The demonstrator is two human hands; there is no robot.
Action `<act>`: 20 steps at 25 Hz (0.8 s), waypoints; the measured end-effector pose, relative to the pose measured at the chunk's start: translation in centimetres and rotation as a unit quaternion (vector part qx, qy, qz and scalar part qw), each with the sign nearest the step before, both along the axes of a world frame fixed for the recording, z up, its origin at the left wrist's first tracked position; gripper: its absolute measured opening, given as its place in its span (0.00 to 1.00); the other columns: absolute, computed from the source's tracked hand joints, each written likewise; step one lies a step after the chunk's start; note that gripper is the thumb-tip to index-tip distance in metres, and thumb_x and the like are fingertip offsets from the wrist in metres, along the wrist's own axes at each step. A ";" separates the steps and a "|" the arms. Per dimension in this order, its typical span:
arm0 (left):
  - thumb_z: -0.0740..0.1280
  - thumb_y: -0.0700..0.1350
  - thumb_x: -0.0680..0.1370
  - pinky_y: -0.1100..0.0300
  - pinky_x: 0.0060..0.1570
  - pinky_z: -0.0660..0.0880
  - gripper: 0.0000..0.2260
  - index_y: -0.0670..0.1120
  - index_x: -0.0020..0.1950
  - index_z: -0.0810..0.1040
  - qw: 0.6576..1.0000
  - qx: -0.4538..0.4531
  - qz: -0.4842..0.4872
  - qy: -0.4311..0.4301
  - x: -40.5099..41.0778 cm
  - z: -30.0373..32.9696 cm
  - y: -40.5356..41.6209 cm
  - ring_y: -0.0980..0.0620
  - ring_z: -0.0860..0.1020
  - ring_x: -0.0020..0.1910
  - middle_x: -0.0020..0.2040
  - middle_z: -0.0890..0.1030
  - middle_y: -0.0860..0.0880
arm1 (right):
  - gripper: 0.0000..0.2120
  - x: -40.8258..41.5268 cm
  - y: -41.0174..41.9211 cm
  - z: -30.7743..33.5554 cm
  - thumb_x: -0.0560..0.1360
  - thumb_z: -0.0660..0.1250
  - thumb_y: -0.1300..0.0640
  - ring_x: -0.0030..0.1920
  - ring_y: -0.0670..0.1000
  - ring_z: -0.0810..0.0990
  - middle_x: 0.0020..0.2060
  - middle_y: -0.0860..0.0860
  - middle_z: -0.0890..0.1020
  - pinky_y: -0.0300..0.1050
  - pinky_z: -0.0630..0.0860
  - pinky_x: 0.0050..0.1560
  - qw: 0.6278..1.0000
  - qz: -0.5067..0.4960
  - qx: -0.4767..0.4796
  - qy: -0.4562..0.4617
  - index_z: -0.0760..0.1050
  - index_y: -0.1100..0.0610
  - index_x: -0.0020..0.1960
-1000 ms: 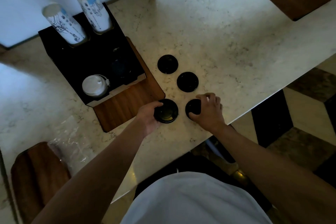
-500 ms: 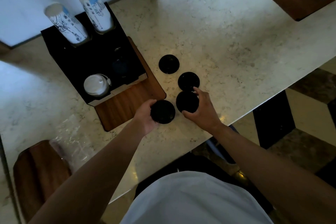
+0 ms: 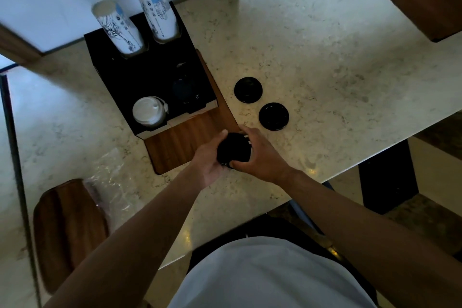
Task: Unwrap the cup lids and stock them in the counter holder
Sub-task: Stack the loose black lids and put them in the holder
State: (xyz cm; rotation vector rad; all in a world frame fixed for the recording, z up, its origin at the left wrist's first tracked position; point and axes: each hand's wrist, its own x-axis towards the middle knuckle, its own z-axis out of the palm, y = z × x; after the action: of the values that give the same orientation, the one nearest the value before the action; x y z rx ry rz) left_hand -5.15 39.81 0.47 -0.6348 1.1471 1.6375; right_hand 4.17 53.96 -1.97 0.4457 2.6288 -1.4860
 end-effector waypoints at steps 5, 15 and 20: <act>0.69 0.30 0.76 0.50 0.47 0.83 0.18 0.33 0.66 0.77 0.998 -0.024 -0.012 0.063 0.0 -0.6 0.0 0.37 0.84 0.57 0.61 0.82 0.33 | 0.46 0.2 0.3 -0.5 0.66 0.76 0.45 0.67 0.48 0.71 0.68 0.50 0.69 0.35 0.71 0.64 0.998 -0.021 -0.052 -0.005 0.59 0.53 0.78; 0.68 0.27 0.76 0.50 0.49 0.84 0.19 0.35 0.67 0.78 0.998 -0.036 -0.006 0.058 -0.9 -0.9 2.1 0.37 0.82 0.60 0.62 0.82 0.35 | 0.36 -0.5 2.7 -1.2 0.70 0.74 0.41 0.60 0.44 0.78 0.64 0.45 0.75 0.42 0.80 0.57 0.965 -0.128 -0.221 -0.060 0.66 0.48 0.74; 0.67 0.27 0.77 0.51 0.49 0.84 0.18 0.35 0.67 0.77 0.998 -0.027 -0.004 0.050 -1.5 -0.8 3.8 0.37 0.81 0.61 0.63 0.81 0.35 | 0.19 -2.1 5.2 -2.5 0.78 0.70 0.50 0.55 0.50 0.85 0.55 0.53 0.85 0.48 0.83 0.55 0.927 -0.215 -0.299 -0.068 0.79 0.59 0.65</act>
State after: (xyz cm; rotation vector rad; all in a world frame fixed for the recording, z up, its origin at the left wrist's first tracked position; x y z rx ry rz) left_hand -6.68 43.61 -0.34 -0.5865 1.2678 1.6516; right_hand 2.11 59.13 -4.47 1.0429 1.8938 -2.1719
